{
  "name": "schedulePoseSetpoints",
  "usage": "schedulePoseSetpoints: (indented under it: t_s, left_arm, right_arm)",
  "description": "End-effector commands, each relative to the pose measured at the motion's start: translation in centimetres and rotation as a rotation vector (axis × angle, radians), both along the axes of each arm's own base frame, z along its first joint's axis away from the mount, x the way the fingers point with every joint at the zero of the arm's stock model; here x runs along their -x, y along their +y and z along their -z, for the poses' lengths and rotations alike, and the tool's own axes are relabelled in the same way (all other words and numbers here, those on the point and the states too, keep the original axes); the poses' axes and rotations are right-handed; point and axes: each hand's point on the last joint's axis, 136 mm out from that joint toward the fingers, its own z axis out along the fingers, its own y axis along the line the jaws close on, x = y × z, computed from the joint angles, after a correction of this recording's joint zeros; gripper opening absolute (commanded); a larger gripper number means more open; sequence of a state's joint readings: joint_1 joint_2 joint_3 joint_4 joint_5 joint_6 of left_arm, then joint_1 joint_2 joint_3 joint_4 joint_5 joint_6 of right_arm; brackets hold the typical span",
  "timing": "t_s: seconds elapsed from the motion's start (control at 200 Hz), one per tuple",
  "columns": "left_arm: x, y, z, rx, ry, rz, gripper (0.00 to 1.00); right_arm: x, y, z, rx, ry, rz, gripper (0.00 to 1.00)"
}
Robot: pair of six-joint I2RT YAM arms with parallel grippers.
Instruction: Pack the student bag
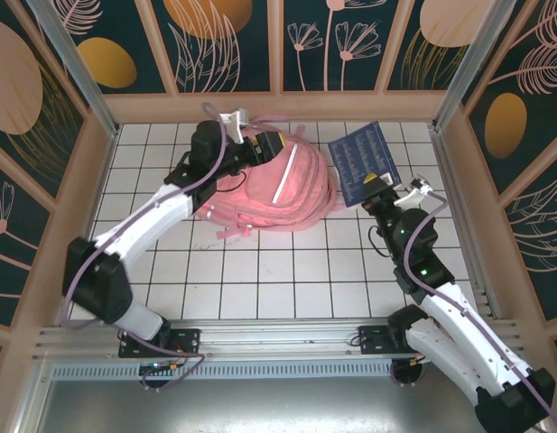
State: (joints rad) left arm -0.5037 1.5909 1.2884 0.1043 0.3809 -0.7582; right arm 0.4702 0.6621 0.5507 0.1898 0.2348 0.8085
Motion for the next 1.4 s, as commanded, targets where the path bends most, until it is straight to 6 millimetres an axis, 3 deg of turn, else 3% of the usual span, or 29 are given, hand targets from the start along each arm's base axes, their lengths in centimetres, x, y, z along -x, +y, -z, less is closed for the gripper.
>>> schedulePoseSetpoints:
  t_s: [0.0,0.095,0.39,0.701,0.926,1.096,1.396]
  left_arm:
    - [0.0,-0.5,7.7,-0.17,0.192,0.122,0.7]
    - [-1.4,-1.2,10.4,-0.258,0.246,0.149,0.68]
    - [-2.2,-3.3,14.1,-0.195,0.324,0.221,0.6]
    - [-2.4,-4.7,13.0,-0.138,0.296,0.278,0.47]
    - [-2.2,-5.9,12.5,-0.111,0.282,0.329,0.3]
    - [-1.8,-6.9,13.5,-0.131,0.296,0.356,0.28]
    - [-2.0,-7.7,15.9,-0.192,0.328,0.355,0.36]
  right_arm:
    - [0.9,-0.8,0.4,0.108,0.066,-0.001,0.0]
    - [1.3,-1.2,0.7,0.139,0.082,0.006,0.0]
    - [2.3,-2.4,1.2,0.149,0.072,0.022,0.0]
    - [1.6,-1.8,3.0,0.147,0.108,-0.02,0.0]
    - [1.1,-1.1,4.6,0.122,0.148,-0.052,0.0]
    - [0.9,-0.9,5.4,0.112,0.164,-0.061,0.0]
    - [0.7,-0.6,5.7,0.108,0.175,-0.078,0.0]
